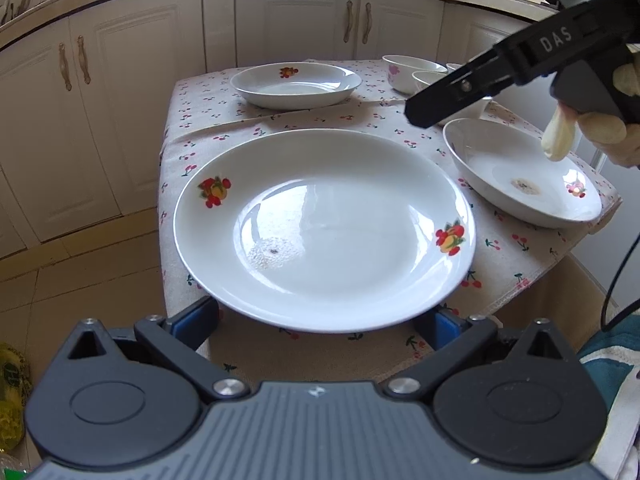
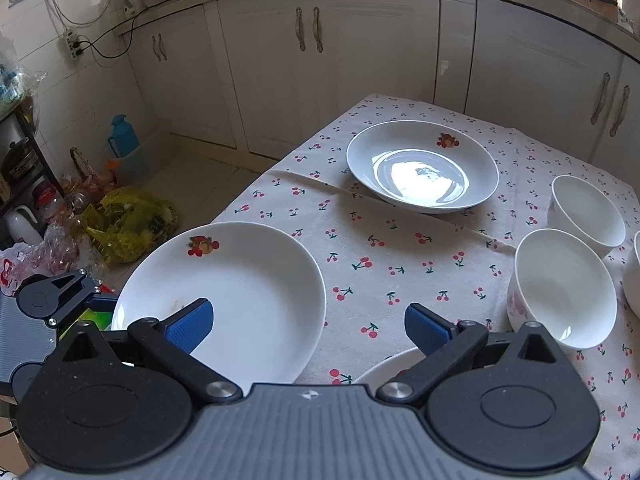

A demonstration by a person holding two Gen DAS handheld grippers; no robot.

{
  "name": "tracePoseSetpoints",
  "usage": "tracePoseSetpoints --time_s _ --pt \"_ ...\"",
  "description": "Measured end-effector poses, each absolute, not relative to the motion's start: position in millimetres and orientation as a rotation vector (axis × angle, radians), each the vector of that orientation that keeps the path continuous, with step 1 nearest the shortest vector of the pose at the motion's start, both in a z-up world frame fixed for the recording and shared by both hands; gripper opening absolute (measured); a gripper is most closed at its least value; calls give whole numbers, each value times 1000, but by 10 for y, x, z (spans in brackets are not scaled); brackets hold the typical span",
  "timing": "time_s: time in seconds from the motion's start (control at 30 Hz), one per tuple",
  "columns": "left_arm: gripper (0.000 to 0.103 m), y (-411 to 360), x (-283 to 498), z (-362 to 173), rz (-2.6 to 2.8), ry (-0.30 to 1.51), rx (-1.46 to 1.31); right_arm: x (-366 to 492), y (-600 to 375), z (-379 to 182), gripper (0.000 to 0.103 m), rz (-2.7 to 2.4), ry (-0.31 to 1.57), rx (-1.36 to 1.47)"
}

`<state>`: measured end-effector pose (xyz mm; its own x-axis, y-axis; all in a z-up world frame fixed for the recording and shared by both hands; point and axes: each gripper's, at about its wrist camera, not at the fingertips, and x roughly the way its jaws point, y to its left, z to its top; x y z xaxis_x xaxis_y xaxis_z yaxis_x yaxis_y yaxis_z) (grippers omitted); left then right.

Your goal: Organize plates and bowls

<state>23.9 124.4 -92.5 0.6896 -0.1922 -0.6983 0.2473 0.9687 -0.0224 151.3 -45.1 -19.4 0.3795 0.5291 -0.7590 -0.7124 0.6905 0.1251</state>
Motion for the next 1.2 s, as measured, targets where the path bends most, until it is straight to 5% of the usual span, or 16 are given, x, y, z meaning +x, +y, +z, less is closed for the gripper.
tracePoseSetpoints --time_s 0.43,1.2 --pt "102 1333 338 -922 -330 779 71 1910 -117 -387 103 944 1020 -257" --pt "102 1348 400 -944 -360 788 107 2124 74 -608 86 1044 1131 -222"
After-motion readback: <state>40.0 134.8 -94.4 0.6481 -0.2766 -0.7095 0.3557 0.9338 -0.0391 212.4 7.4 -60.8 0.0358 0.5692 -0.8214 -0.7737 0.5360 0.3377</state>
